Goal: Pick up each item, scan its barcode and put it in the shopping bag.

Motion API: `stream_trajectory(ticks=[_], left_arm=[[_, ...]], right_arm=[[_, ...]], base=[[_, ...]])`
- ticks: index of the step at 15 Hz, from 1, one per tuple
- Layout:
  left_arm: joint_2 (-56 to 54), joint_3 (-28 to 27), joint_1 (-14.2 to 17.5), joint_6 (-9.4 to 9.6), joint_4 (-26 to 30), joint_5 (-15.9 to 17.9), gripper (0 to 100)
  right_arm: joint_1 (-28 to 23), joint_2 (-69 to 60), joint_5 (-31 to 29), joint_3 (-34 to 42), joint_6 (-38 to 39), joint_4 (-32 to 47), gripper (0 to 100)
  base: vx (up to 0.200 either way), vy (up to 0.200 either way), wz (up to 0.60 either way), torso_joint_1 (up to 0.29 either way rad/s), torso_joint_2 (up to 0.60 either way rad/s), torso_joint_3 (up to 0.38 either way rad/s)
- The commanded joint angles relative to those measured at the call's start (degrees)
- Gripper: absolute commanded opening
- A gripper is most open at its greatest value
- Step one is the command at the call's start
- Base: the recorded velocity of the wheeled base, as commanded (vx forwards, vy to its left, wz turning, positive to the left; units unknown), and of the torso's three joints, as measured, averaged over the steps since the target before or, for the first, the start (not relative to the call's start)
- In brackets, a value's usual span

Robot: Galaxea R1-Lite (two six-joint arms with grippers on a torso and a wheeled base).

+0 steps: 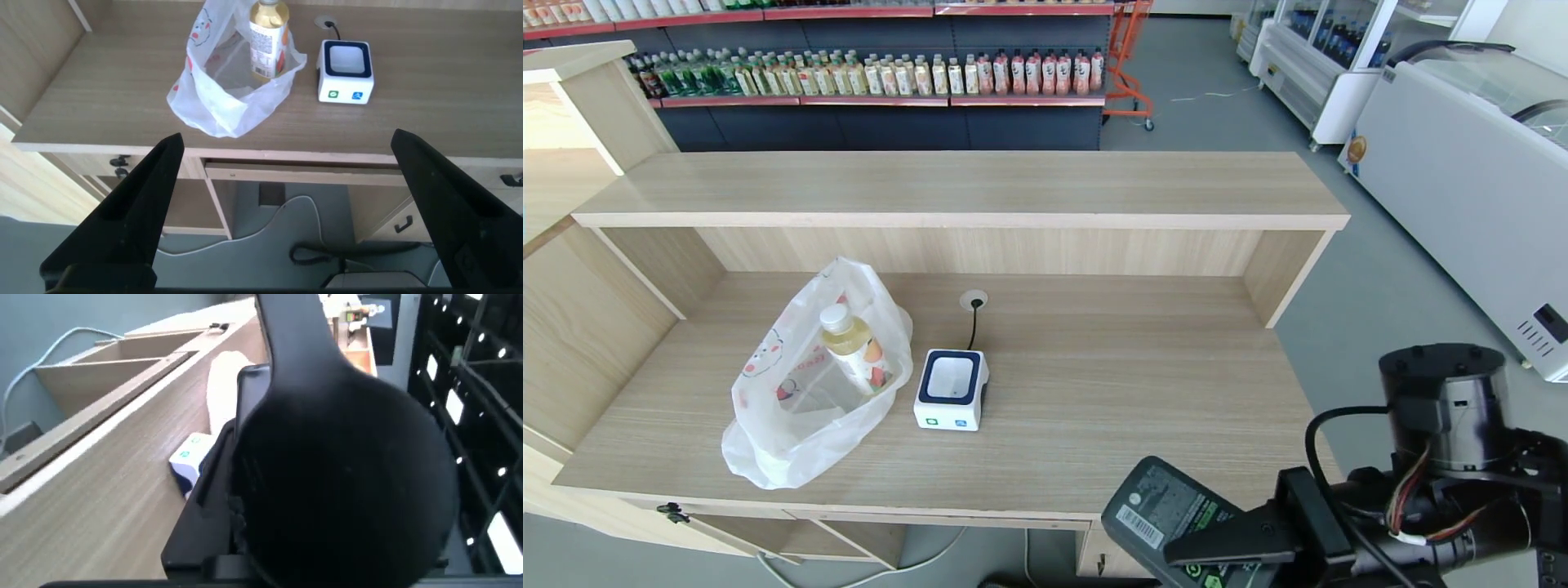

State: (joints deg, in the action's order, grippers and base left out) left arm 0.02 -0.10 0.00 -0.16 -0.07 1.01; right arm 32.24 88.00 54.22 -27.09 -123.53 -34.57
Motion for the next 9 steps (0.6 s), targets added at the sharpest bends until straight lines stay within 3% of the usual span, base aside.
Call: stream_trajectory(ticks=[1, 2, 4, 5, 6, 7, 9], left_arm=[[-0.02, 0.01, 0.00, -0.02, -0.01, 0.04, 100], [-0.02, 0.01, 0.00, -0.02, -0.01, -0.05, 100], [-0.02, 0.01, 0.00, -0.02, -0.01, -0.05, 100], [-0.02, 0.01, 0.00, -0.02, -0.01, -0.05, 100], [-0.02, 0.01, 0.00, -0.02, -0.01, -0.05, 100], [-0.02, 0.01, 0.00, -0.02, -0.01, -0.05, 100], [-0.02, 0.01, 0.00, -0.02, -0.01, -0.05, 100]], right_arm=[[-9.22, -9.78, -0.17, 0.90, 20.52, 0.82, 0], [-14.14, -11.54, -0.17, 1.51, 32.12, 0.65, 0], [-21.79, -11.98, -0.17, -0.07, 47.41, -0.14, 0], [-27.41, -12.68, -0.26, -0.60, 60.69, -0.32, 0], [-29.52, -13.38, -0.26, -0.60, 72.81, -0.41, 0], [-31.01, -14.26, -2.63, -0.51, 90.48, -0.67, 0], [-28.99, -14.09, -17.05, -0.69, 115.97, -0.76, 0]], base=[[0.000, 0.000, 0.00, 0.000, 0.00, 0.000], [0.000, 0.000, 0.00, 0.000, 0.00, 0.000], [0.000, 0.000, 0.00, 0.000, 0.00, 0.000], [0.000, 0.000, 0.00, 0.000, 0.00, 0.000], [0.000, 0.000, 0.00, 0.000, 0.00, 0.000], [0.000, 0.000, 0.00, 0.000, 0.00, 0.000], [0.000, 0.000, 0.00, 0.000, 0.00, 0.000]])
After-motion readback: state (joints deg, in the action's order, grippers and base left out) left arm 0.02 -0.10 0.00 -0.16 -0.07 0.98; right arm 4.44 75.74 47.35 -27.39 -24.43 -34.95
